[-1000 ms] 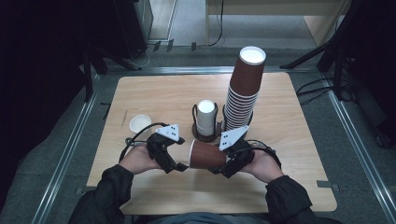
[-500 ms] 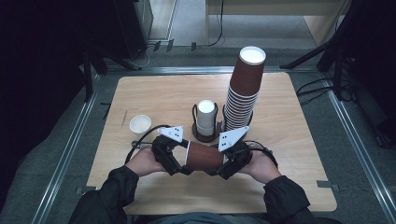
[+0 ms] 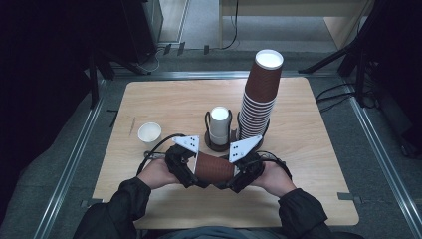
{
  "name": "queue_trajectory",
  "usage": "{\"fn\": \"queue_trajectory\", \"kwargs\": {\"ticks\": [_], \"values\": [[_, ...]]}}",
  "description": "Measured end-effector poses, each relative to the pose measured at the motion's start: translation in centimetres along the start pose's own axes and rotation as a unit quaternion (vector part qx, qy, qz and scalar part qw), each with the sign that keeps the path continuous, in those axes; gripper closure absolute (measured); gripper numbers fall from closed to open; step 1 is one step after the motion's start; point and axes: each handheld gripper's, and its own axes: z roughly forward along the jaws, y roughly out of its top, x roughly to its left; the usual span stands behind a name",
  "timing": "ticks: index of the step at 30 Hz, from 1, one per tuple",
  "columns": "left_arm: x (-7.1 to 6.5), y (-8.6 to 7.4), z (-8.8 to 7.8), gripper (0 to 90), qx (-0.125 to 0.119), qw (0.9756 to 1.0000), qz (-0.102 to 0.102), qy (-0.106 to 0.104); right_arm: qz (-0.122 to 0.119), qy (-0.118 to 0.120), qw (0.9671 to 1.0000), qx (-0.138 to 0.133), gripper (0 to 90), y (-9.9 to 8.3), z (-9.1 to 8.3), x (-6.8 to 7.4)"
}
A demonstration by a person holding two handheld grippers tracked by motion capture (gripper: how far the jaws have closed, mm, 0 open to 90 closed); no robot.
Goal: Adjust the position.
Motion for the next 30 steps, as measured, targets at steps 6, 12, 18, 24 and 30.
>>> {"fn": "queue_trajectory", "kwargs": {"ticks": [6, 12, 18, 24, 30], "values": [[0.1, 0.1, -0.2, 7.1, -0.001, 1.0000, -0.004, -0.002, 0.005, 0.004, 1.0000, -0.001, 20.6, 0.0, -0.1, -0.1], [0.4, 0.1, -0.8, 8.1, 0.001, 0.9998, -0.019, 0.003, 0.026, -0.004, 0.9996, 0.006, 15.1, -0.1, 0.0, -0.3], [0.7, -0.1, -2.0, 8.2, 0.000, 0.9997, -0.022, 0.011, 0.040, -0.014, 0.9984, 0.036, 14.1, -0.7, -0.1, -0.5], [0.5, 0.0, -2.6, 8.2, 0.011, 0.9994, -0.015, 0.030, 0.049, -0.021, 0.9970, 0.055, 14.1, -1.1, -0.2, -0.9], [0.6, 0.3, -2.6, 8.2, 0.033, 0.9985, -0.015, 0.042, 0.048, -0.024, 0.9966, 0.063, 14.2, -1.3, -0.2, -1.0]]}}
